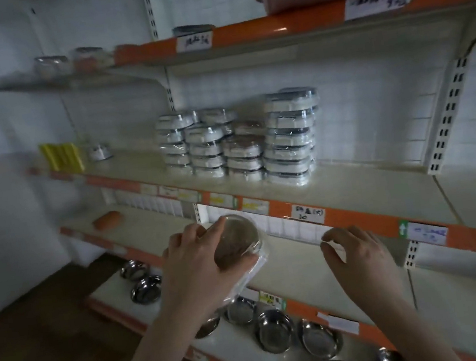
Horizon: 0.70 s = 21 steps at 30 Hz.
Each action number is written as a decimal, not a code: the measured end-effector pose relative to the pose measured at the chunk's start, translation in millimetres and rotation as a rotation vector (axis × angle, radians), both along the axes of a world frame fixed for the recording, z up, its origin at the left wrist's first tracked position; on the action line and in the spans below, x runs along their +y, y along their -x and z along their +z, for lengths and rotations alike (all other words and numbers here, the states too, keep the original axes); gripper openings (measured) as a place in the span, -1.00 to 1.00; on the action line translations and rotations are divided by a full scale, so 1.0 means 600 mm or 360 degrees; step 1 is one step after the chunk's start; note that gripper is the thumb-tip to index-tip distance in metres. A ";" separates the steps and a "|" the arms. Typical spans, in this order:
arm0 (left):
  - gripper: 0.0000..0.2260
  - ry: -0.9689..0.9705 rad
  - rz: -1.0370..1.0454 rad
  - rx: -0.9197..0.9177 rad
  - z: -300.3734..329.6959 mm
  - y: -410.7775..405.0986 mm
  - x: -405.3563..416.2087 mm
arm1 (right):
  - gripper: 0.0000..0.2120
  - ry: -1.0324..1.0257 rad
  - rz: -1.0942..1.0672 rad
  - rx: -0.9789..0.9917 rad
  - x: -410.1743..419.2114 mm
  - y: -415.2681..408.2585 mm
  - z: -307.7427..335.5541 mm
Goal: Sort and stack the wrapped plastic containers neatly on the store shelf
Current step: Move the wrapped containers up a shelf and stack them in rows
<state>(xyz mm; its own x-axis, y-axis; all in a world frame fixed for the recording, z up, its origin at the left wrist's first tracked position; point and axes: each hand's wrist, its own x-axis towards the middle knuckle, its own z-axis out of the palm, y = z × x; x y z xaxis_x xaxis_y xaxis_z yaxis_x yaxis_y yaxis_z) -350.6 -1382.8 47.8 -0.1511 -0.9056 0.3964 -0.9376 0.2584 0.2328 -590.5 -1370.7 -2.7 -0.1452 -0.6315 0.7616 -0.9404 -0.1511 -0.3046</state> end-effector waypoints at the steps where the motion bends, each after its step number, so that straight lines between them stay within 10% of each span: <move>1: -0.11 -0.0001 -0.0001 0.0025 0.001 -0.017 -0.012 | -0.84 0.0026 0.0030 0.0013 -0.019 -0.017 0.005; 21: -0.23 0.0093 0.0014 0.0265 0.047 -0.256 -0.457 | -0.91 0.0164 0.0240 0.0025 -0.529 -0.225 0.055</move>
